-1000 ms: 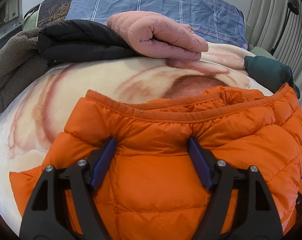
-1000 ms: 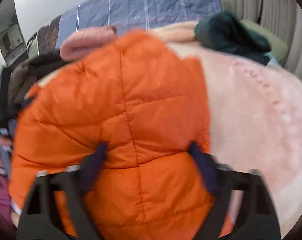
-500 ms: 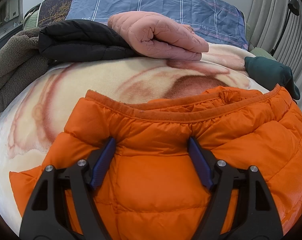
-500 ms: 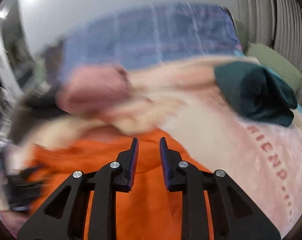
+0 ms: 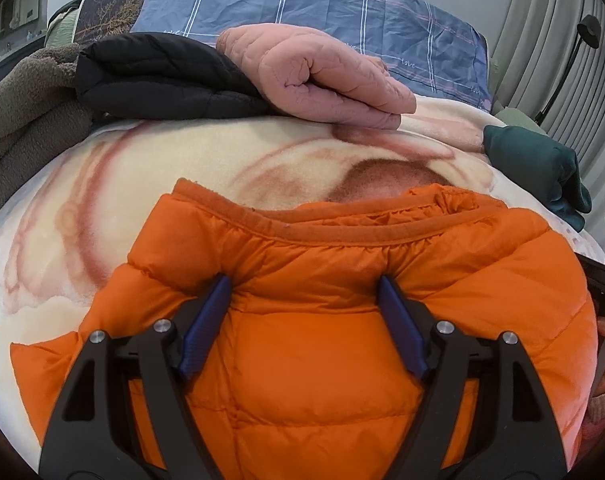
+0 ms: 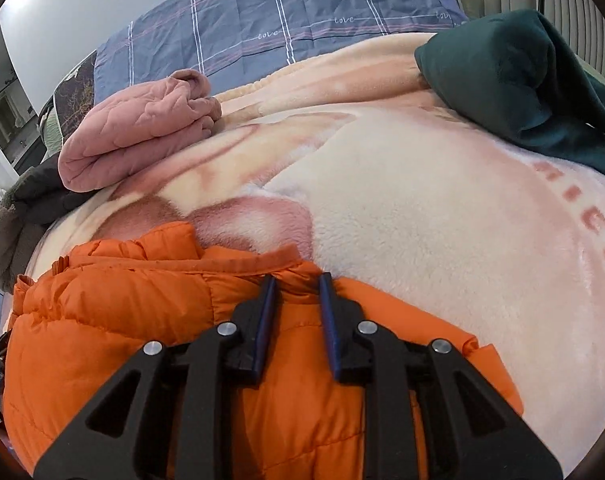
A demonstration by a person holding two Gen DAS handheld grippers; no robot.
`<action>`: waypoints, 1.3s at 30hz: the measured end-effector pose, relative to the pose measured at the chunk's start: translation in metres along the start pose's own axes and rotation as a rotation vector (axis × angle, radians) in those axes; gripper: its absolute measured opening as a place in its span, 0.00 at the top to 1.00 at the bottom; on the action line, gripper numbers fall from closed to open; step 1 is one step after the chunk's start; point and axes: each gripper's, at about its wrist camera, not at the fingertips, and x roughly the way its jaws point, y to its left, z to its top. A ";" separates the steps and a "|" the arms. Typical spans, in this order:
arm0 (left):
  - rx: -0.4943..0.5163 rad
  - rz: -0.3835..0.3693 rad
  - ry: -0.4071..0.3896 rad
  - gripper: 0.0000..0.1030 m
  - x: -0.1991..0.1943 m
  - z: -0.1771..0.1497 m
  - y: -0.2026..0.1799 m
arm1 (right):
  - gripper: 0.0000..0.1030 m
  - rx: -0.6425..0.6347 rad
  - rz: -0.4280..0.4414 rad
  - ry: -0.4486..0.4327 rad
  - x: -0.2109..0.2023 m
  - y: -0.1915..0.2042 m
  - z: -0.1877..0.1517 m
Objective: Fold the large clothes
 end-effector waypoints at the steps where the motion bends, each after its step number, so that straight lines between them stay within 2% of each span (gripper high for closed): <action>1: -0.007 0.001 -0.005 0.25 -0.003 0.000 0.002 | 0.76 -0.004 0.000 -0.004 -0.001 0.000 0.000; 5: -0.061 0.070 -0.052 0.29 -0.025 0.000 0.020 | 0.76 -0.007 -0.001 -0.008 -0.002 0.001 -0.002; 7: -0.103 0.088 -0.066 0.39 -0.035 -0.001 0.039 | 0.76 -0.008 -0.002 -0.008 -0.002 0.001 -0.002; 9: -0.140 0.072 -0.046 0.58 -0.035 -0.002 0.053 | 0.75 -0.013 -0.011 -0.008 -0.002 0.002 -0.002; 11: -0.151 0.079 -0.033 0.64 -0.033 -0.003 0.060 | 0.75 -0.018 -0.013 -0.004 -0.002 0.003 -0.001; 14: -0.129 0.105 -0.028 0.65 -0.032 -0.004 0.055 | 0.73 -0.006 0.017 -0.013 -0.014 0.001 0.004; 17: -0.114 0.122 -0.026 0.65 -0.036 -0.004 0.051 | 0.71 0.034 0.095 -0.090 -0.048 0.001 0.009; 19: -0.146 0.070 -0.034 0.63 -0.051 -0.003 0.055 | 0.71 0.003 0.155 -0.158 -0.073 0.014 0.012; 22: -0.170 0.012 -0.084 0.62 -0.072 0.008 0.050 | 0.71 -0.106 0.207 -0.174 -0.088 0.051 0.011; 25: -0.120 -0.047 -0.143 0.58 -0.089 0.025 0.025 | 0.70 -0.193 0.201 -0.109 -0.064 0.084 0.002; 27: -0.063 -0.058 -0.135 0.52 -0.080 0.029 0.003 | 0.67 -0.209 0.139 -0.008 -0.019 0.093 -0.013; 28: -0.047 -0.048 -0.121 0.50 -0.073 0.027 -0.003 | 0.67 -0.200 0.142 0.002 -0.007 0.091 -0.017; 31: -0.017 0.048 0.016 0.45 -0.017 0.007 -0.010 | 0.66 -0.148 0.197 0.004 -0.004 0.081 -0.014; 32: -0.030 0.042 0.018 0.45 -0.006 -0.001 -0.006 | 0.66 -0.150 0.199 0.004 -0.001 0.080 -0.015; 39: -0.031 0.041 -0.001 0.45 -0.003 -0.006 -0.003 | 0.65 -0.193 0.147 -0.017 -0.003 0.092 -0.020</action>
